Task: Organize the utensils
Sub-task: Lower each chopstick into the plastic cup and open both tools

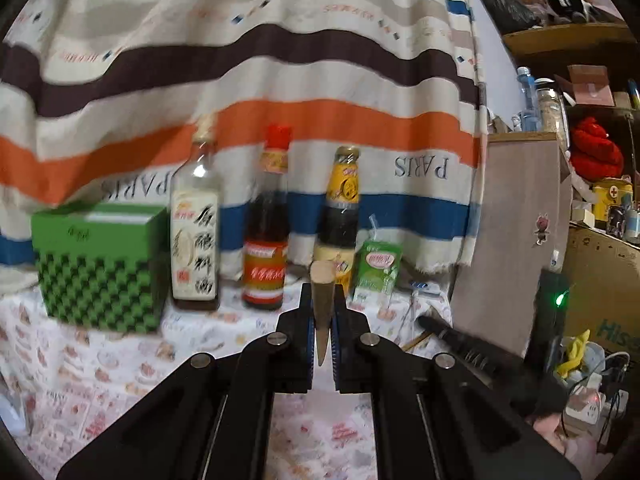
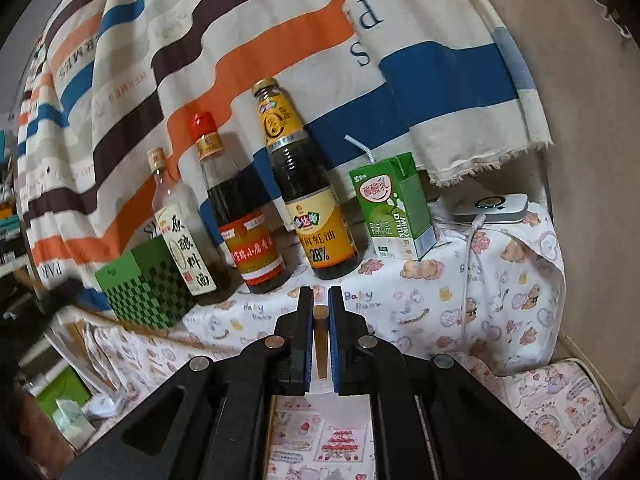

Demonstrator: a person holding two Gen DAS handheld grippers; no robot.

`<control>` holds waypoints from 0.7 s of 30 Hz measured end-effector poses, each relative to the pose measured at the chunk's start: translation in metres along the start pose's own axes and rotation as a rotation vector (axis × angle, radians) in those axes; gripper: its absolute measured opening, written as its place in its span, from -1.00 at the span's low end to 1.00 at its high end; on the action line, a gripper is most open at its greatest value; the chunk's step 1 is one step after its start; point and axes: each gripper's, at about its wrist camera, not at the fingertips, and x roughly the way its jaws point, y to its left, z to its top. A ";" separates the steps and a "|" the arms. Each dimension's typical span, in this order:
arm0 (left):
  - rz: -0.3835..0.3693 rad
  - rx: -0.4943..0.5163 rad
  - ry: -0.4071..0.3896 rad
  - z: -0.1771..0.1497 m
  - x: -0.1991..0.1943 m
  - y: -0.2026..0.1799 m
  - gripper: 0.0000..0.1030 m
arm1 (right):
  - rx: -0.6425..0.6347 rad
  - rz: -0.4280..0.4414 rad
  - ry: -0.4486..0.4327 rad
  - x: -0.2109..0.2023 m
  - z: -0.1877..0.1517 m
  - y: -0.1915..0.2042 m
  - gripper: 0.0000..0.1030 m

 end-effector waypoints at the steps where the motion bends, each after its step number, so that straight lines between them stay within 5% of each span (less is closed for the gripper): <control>1: 0.010 0.010 0.001 0.004 0.004 -0.006 -0.89 | -0.005 -0.002 0.006 0.002 -0.001 0.001 -0.85; 3: -0.032 0.015 0.015 0.010 0.016 -0.014 -0.89 | -0.006 -0.003 0.017 0.003 -0.002 0.001 -0.85; 10: 0.008 0.073 0.097 -0.003 0.072 -0.039 -0.89 | 0.061 0.036 0.070 0.007 -0.002 -0.015 -0.78; 12: 0.022 0.077 0.120 -0.011 0.086 -0.041 -0.89 | 0.087 0.040 0.081 0.009 -0.002 -0.020 -0.67; 16: 0.048 0.067 0.160 -0.026 0.107 -0.037 -0.89 | 0.115 0.045 0.080 0.008 -0.001 -0.026 -0.14; 21: 0.046 0.018 0.195 -0.040 0.118 -0.023 -0.89 | 0.104 0.047 0.053 0.000 0.002 -0.025 0.22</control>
